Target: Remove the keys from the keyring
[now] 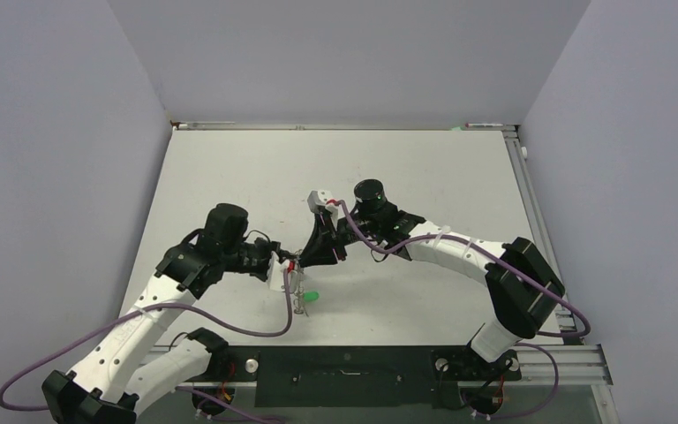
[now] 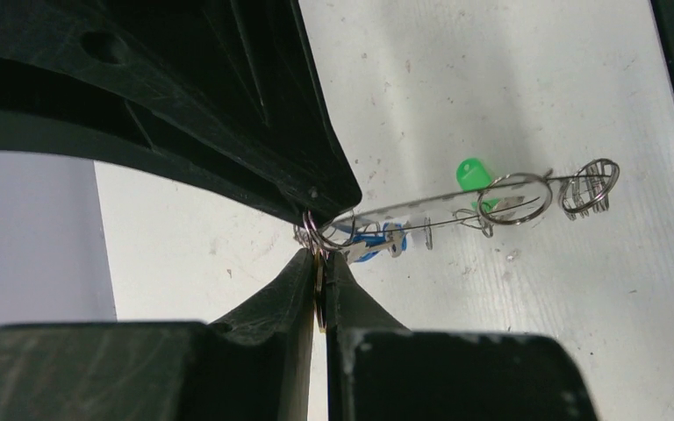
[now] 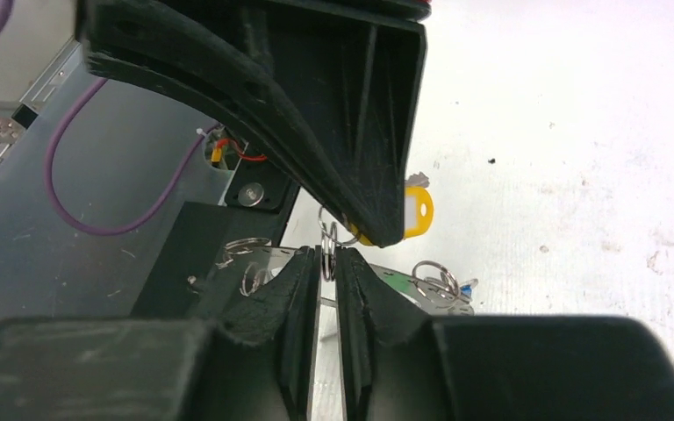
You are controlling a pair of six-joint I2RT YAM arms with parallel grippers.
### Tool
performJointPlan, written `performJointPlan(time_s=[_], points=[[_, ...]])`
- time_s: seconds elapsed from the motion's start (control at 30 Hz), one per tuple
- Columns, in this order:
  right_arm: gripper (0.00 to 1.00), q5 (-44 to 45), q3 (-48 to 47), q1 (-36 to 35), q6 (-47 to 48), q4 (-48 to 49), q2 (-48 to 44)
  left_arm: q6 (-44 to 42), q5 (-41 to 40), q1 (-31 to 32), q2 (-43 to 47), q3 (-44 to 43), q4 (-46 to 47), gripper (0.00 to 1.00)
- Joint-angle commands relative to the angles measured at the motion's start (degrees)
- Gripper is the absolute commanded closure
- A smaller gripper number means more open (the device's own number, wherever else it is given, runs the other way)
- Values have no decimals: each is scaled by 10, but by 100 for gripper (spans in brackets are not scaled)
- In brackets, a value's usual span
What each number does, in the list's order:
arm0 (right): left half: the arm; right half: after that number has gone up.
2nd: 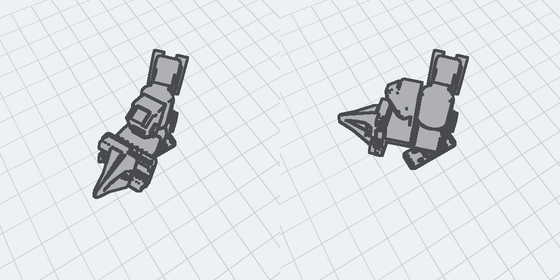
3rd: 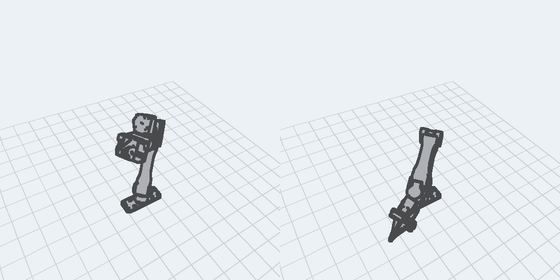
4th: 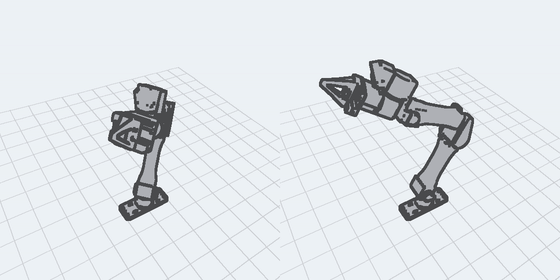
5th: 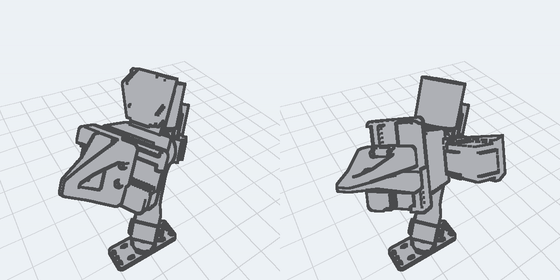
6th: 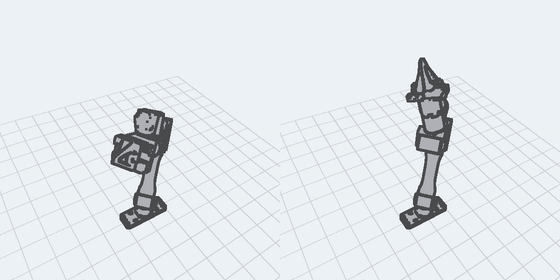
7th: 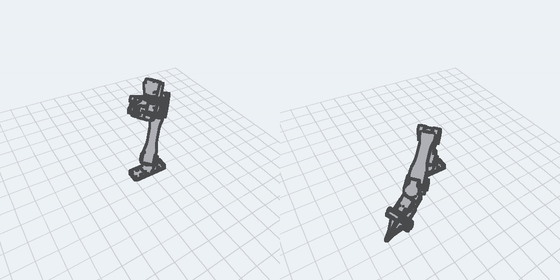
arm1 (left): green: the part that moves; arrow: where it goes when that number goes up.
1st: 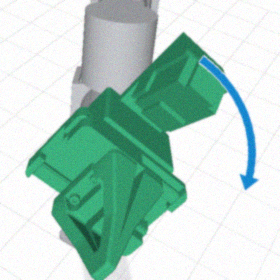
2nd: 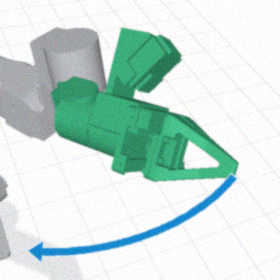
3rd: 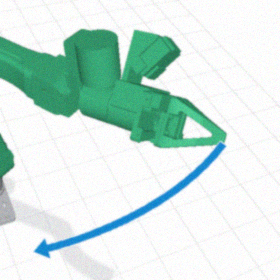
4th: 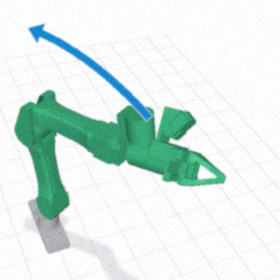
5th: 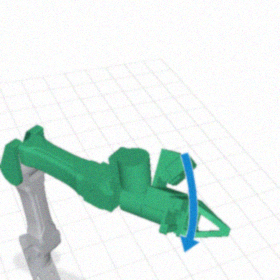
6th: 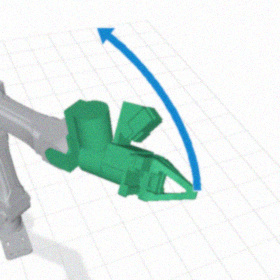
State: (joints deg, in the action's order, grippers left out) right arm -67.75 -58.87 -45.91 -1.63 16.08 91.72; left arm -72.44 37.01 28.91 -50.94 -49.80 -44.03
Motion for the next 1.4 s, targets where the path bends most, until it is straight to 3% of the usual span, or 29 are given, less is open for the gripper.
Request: performJointPlan(time_s=[0.0,0.17,0.27,0.67,0.93,1.17,1.37], points=[[79,9,-18,8,44,-44,5,43,10,14,17,-36,41,100],[49,25,-16,41,-19,6,-1,109,-11,15,14,-39,37,100],[40,35,-21,60,-32,10,-6,145,-22,15,7,-44,33,100],[41,95,-48,85,5,-88,-39,381,-75,16,-51,-99,13,100],[44,67,-52,86,-7,-99,-47,530,-19,11,-77,-122,-15,100],[45,44,-70,89,12,-138,-50,616,10,-3,-84,-118,-3,100],[45,42,-85,90,58,-208,-64,673,75,-21,-141,-144,-65,100]])
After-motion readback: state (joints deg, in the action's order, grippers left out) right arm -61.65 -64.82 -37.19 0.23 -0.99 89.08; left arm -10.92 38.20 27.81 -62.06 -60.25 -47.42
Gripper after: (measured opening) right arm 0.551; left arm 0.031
